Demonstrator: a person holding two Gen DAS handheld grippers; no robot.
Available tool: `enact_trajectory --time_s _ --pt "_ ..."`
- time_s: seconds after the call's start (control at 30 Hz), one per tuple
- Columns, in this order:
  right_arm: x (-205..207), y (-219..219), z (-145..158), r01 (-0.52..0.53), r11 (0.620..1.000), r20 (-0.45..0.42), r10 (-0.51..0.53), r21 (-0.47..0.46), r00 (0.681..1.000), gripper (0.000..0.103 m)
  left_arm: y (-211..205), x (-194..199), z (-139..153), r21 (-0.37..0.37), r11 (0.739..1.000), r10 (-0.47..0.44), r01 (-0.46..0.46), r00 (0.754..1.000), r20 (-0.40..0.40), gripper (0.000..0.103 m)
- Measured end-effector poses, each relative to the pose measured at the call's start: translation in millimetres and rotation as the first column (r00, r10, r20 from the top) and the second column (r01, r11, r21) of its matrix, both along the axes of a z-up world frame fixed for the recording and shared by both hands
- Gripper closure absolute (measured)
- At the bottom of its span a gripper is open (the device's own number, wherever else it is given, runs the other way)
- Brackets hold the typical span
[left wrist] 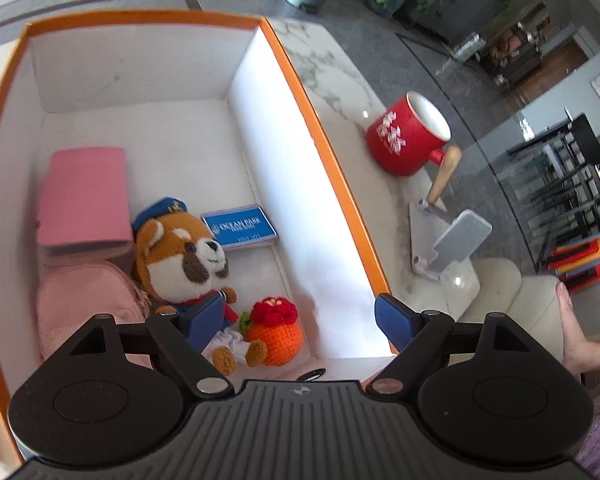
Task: Organize objects
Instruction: 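Lower the crocheted orange into the shoebox with the left tool and release, then withdraw the open left tool from the shoebox back over the table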
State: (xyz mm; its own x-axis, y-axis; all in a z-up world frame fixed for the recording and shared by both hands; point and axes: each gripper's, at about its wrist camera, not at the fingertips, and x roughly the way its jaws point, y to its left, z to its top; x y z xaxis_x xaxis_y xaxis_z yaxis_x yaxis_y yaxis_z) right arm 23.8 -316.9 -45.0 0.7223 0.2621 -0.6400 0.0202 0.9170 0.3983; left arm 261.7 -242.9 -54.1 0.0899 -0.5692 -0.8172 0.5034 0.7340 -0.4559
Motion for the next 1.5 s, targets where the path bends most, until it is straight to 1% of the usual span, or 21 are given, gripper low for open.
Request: enact_trajectory --time_s 0.1,0.13,0.17,0.23,0.27,0.33,0.4,0.5,0.57,0.63,0.67,0.7,0.8,0.87,1.0,1.1,1.17,1.23,1.3,1.43,1.5 --pt "-1 -2 6 0.039 0.999 0.035 -0.038 -0.016 0.999 0.005 16 -3 10 -0.071 0.997 0.04 -0.039 0.999 0.013 0.005" --pt "-1 -3 9 0.05 0.999 0.047 -0.049 -0.018 0.998 0.005 21 -4 16 -0.08 0.996 0.043 -0.04 0.998 0.036 0.005" --pt "-1 -4 10 0.055 0.998 0.054 -0.053 -0.022 0.997 0.005 27 -8 22 -0.081 0.996 0.046 -0.039 0.996 0.081 0.005" --pt "1 -3 13 0.061 0.998 0.068 -0.059 -0.031 0.996 0.005 41 -18 36 -0.056 0.997 0.072 -0.062 0.976 0.204 0.005" --pt "2 -2 14 0.06 0.997 0.071 -0.057 -0.038 0.996 0.005 48 -21 41 -0.037 0.996 0.084 -0.078 0.966 0.244 0.005" --pt "2 2 17 0.055 0.997 0.08 -0.051 -0.054 0.996 0.005 66 -26 50 -0.018 0.989 0.148 -0.149 0.946 0.287 0.005" --pt "3 7 20 0.049 0.997 0.09 -0.043 -0.065 0.995 0.005 89 -32 61 -0.018 0.976 0.211 -0.218 0.914 0.346 0.005" --pt "4 17 23 0.033 0.997 0.098 -0.026 -0.071 0.995 0.005 114 -46 74 0.025 0.956 0.249 -0.291 0.856 0.454 0.005" --pt "4 26 29 0.02 0.997 0.112 -0.011 -0.081 0.994 0.005 129 -60 79 0.032 0.943 0.265 -0.331 0.806 0.529 0.005" --pt "5 37 35 0.011 0.995 0.127 0.001 -0.098 0.992 0.005 145 -81 79 0.035 0.916 0.296 -0.4 0.732 0.613 0.005" --pt "6 42 38 0.011 0.994 0.132 0.003 -0.108 0.991 0.005 151 -90 78 0.044 0.902 0.306 -0.43 0.707 0.638 0.005" --pt "6 47 41 0.005 0.994 0.14 0.011 -0.113 0.99 0.005 158 -99 76 0.042 0.89 0.321 -0.454 0.688 0.651 0.005" --pt "6 63 46 -0.013 0.993 0.169 0.033 -0.121 0.985 0.005 184 -120 73 0.0 0.864 0.388 -0.503 0.667 0.636 0.005" --pt "6 73 46 -0.021 0.992 0.203 0.046 -0.123 0.978 0.005 198 -133 72 -0.005 0.863 0.395 -0.505 0.668 0.631 0.005" --pt "7 89 36 -0.033 0.993 0.252 0.062 -0.117 0.966 0.005 220 -158 68 -0.011 0.843 0.413 -0.538 0.634 0.654 0.005" --pt "8 98 28 -0.032 0.992 0.241 0.061 -0.122 0.969 0.005 231 -171 63 -0.023 0.839 0.414 -0.543 0.612 0.674 0.005" --pt "6 103 27 -0.038 0.99 0.245 0.071 -0.136 0.967 0.005 238 -177 60 -0.038 0.841 0.418 -0.539 0.605 0.677 0.001" --pt "5 108 29 -0.042 0.986 0.257 0.084 -0.162 0.963 0.005 241 -180 57 -0.043 0.846 0.411 -0.531 0.6 0.686 0.0" --pt "4 112 29 -0.042 0.984 0.262 0.087 -0.174 0.961 0.005 244 -184 52 -0.04 0.845 0.401 -0.533 0.583 0.707 0.0" --pt "4 117 27 -0.048 0.984 0.257 0.092 -0.174 0.962 0.005 246 -185 44 -0.026 0.854 0.382 -0.519 0.592 0.71 0.0" --pt "4 119 25 -0.052 0.982 0.252 0.098 -0.181 0.963 0.005 248 -186 40 -0.023 0.855 0.379 -0.518 0.592 0.711 0.0"
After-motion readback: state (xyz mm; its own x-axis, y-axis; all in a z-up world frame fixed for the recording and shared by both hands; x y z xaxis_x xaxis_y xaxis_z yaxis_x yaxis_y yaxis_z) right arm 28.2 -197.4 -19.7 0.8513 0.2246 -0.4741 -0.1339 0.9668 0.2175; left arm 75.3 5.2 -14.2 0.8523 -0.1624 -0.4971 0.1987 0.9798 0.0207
